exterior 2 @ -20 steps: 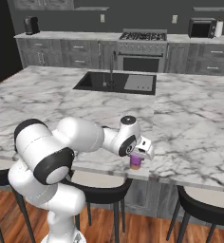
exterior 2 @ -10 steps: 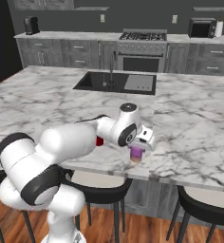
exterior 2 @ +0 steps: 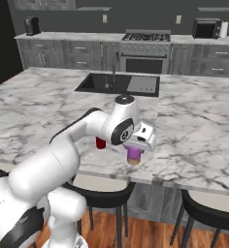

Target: Four empty soda cans are scattered around the kitchen. Gather all the cans and cluster them next to the stove for recycling.

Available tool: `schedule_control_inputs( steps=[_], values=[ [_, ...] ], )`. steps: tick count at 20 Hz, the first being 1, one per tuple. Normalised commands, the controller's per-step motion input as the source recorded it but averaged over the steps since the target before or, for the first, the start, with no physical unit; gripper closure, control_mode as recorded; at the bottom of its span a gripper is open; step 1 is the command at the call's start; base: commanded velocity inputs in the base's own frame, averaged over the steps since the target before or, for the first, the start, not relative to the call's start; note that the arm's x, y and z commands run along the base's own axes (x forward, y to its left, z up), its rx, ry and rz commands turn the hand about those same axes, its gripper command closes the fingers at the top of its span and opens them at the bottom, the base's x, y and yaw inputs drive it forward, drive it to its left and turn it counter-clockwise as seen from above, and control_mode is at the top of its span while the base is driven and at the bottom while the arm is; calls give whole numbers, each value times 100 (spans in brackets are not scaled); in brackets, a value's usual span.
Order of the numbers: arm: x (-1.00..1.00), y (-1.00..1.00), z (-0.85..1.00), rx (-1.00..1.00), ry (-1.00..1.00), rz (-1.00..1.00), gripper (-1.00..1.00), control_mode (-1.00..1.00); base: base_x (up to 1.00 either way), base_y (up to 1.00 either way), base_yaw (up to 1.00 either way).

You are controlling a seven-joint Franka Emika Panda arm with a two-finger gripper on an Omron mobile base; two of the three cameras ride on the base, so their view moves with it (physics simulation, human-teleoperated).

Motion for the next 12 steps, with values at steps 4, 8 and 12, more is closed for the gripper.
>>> schedule_control_inputs(
  steps=[4,8,12],
  values=[
    [-80,42,30,0,0,4,100,-100,0,0,0],
    [-62,32,44,-1,0,5,100,-100,0,0,0],
    [-40,28,56,-1,0,8,100,-100,0,0,0]
  ],
)
